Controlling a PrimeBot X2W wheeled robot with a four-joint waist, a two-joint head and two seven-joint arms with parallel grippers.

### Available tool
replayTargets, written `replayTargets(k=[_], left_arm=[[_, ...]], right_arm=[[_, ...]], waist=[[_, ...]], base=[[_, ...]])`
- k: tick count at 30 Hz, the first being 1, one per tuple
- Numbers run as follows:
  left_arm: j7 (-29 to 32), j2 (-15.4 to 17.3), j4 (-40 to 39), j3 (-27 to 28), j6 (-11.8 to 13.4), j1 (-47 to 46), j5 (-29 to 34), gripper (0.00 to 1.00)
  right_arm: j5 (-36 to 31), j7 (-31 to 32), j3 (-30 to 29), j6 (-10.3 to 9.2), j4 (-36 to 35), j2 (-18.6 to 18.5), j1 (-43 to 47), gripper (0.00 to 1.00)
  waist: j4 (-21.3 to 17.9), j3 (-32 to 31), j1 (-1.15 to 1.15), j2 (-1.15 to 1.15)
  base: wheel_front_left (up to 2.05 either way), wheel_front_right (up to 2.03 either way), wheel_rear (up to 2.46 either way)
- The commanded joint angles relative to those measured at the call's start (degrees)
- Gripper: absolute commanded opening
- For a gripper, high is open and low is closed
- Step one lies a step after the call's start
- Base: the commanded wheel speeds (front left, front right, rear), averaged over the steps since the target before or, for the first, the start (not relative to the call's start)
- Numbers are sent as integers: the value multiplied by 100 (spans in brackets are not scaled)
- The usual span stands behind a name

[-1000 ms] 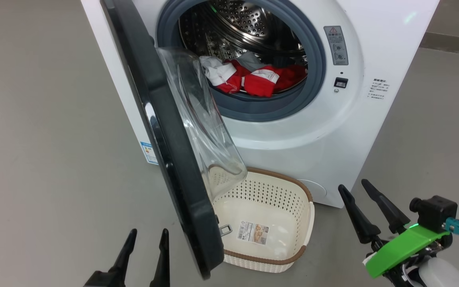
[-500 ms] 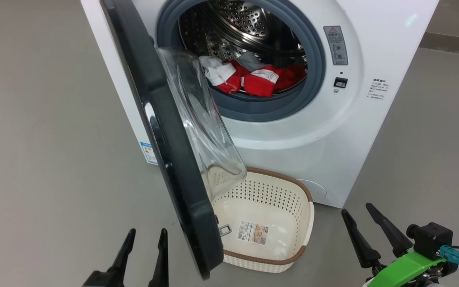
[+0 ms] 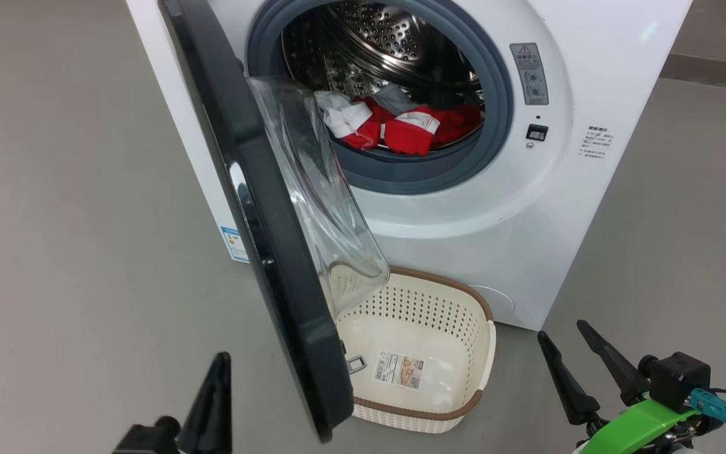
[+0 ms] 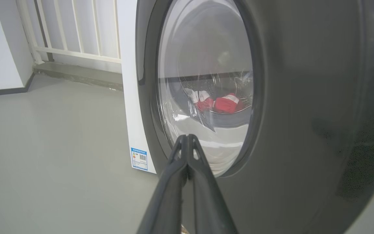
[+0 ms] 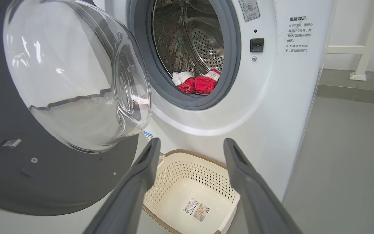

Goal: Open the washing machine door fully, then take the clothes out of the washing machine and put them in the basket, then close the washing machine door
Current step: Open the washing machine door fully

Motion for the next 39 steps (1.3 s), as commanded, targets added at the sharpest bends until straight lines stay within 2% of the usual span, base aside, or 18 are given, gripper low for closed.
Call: replayTargets(k=[1,7,12,16,21,25,29,33,39], left_arm=[[-70,32,-231,275,34,-131,-16,0],[-70,32,-1009,659,112,-277,-203,0],[-70,32,-1764,643,106,-377,-234,0],[-70,32,-2432,305,90,-451,-255,0],[-70,32,-2808,-460,-50,-512,-220,0],[-70,32,-2697,-1155,-201,-500,-240,0],[-70,32,-2193,-1634,-267,-435,-452,0],[-70,32,-1543,-1835,-262,-426,-717,0],[-70,32,-891,-1798,-95,-498,-1404,0]], right_arm=[[-88,-53,49,43,-111,-58,-15,100],[-312,-53,2,43,-84,-42,-1,100],[-378,-53,-19,43,-81,-27,-1,100],[-405,-53,-16,43,-76,-40,-15,100],[-443,-53,-27,43,-104,-54,-53,100],[-461,-53,-51,43,-120,-79,-67,100],[-476,-53,-58,43,-116,-80,-80,100],[-486,-53,-54,43,-105,-62,-76,100],[-492,-53,-43,43,-98,-35,-41,100]], waist=[[3,-8,0,-1],[2,-25,0,-1],[-15,-23,0,-1],[-39,0,0,-1],[-83,41,0,-1],[-103,64,0,-1],[-128,62,0,-1],[-151,31,0,-1],[-164,-21,0,-1]], base=[[0,0,0],[0,0,0],[0,0,0],[0,0,0],[0,0,0],[0,0,0],[0,0,0],[0,0,0],[0,0,0]])
